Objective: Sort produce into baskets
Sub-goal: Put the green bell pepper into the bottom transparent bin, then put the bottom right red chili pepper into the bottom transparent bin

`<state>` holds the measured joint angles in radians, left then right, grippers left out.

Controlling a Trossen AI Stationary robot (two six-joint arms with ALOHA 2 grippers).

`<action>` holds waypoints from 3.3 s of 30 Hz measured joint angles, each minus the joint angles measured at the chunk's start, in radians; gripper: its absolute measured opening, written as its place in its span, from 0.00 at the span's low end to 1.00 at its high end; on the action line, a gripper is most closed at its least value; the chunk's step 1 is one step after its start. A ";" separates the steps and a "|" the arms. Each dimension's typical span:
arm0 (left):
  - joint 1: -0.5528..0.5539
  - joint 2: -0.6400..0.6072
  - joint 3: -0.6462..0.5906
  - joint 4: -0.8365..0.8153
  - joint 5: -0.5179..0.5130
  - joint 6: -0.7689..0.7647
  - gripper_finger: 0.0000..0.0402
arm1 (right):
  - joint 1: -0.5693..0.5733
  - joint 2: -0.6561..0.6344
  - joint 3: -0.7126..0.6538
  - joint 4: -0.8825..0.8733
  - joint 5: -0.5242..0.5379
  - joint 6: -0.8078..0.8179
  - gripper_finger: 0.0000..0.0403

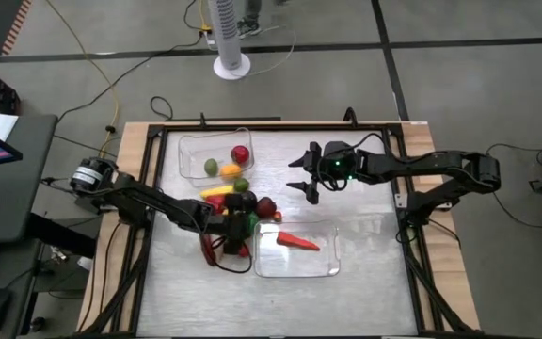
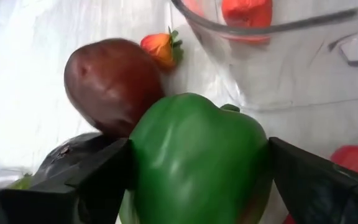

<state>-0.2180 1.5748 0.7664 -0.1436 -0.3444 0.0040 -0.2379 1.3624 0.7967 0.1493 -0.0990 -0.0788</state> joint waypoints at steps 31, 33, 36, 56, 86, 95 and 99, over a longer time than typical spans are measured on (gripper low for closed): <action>-0.068 -0.065 0.253 0.050 0.078 0.021 0.95 | 0.000 0.000 0.000 -0.015 0.000 -0.001 0.81; -0.079 -0.064 0.274 -0.004 0.066 0.046 0.98 | 0.000 0.000 0.000 -0.016 0.000 0.000 0.81; -0.096 -0.081 0.315 -0.087 0.014 0.072 0.96 | 0.000 0.000 0.000 -0.015 0.000 0.000 0.81; -0.156 -0.215 0.013 -0.328 0.026 -0.300 0.92 | 0.000 0.000 0.000 0.004 0.000 0.003 0.81; -0.162 -0.071 -0.004 -0.284 -0.018 -0.168 0.29 | 0.000 0.000 0.000 -0.014 0.004 0.007 0.81; -0.162 -0.248 0.046 -0.332 -0.090 -0.158 0.28 | 0.000 0.000 0.000 -0.014 0.004 0.008 0.81; -0.159 -0.272 0.063 -0.247 -0.095 -0.141 0.28 | 0.000 0.000 0.000 -0.010 0.004 0.008 0.81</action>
<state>-0.3771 1.3027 0.8294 -0.3905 -0.4399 -0.1373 -0.2379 1.3628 0.7971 0.1395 -0.0952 -0.0708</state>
